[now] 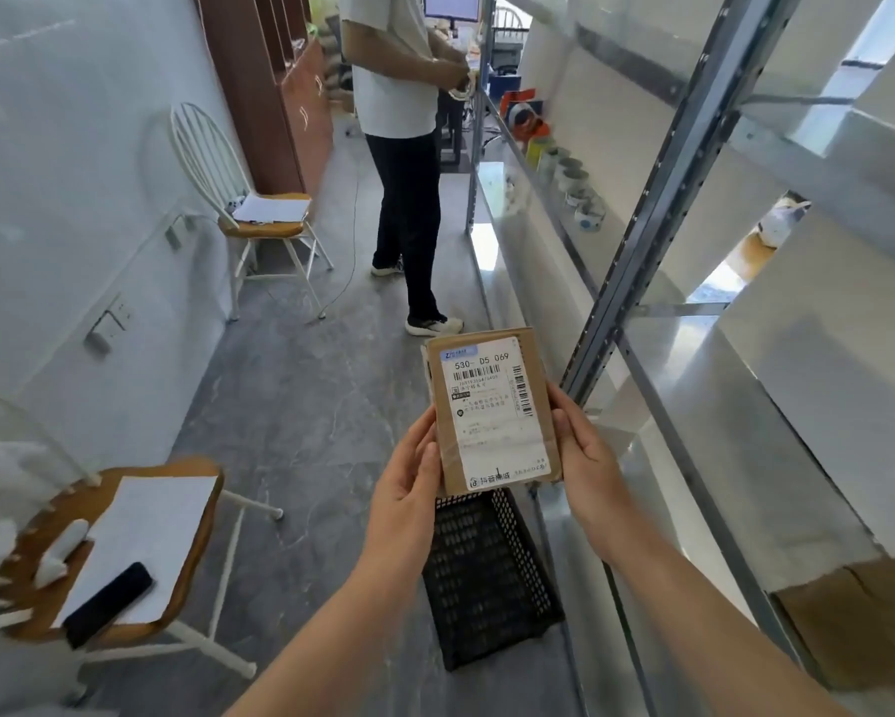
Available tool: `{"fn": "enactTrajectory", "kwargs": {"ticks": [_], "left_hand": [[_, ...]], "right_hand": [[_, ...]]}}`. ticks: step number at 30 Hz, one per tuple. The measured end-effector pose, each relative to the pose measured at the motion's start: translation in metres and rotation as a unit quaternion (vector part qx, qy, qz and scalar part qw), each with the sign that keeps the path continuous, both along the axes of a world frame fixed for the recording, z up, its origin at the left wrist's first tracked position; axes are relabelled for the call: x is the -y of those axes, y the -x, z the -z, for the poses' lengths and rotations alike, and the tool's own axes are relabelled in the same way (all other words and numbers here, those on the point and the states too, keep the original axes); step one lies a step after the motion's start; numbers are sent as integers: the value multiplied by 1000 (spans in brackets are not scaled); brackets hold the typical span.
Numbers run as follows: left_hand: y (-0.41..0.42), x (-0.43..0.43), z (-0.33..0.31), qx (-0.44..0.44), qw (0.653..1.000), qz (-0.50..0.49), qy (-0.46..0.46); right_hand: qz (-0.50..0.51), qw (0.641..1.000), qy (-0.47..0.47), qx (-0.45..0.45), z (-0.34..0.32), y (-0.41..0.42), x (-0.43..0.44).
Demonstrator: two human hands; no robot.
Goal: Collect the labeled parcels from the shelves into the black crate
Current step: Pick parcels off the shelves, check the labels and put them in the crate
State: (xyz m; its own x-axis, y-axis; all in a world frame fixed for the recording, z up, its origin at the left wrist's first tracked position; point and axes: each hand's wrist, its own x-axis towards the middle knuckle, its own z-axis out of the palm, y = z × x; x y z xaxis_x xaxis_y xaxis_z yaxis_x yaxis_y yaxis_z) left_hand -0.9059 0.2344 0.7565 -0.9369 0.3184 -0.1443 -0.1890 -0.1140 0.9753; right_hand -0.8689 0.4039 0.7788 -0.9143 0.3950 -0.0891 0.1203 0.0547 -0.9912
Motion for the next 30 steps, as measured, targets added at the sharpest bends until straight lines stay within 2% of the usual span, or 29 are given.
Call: {"fn": "enactTrajectory", "kwargs": {"ticks": [10, 18, 22, 30], "left_hand": [[44, -38, 45, 67, 997, -35, 24], [131, -64, 127, 160, 987, -13, -5], [170, -73, 187, 205, 979, -4, 7], [221, -89, 359, 258, 964, 2, 65]], "right_hand": [[-44, 995, 30, 88, 52, 60, -40], [-24, 985, 19, 168, 124, 143, -68], [-14, 974, 18, 225, 181, 186, -83], [-28, 946, 81, 312, 345, 235, -99]]}}
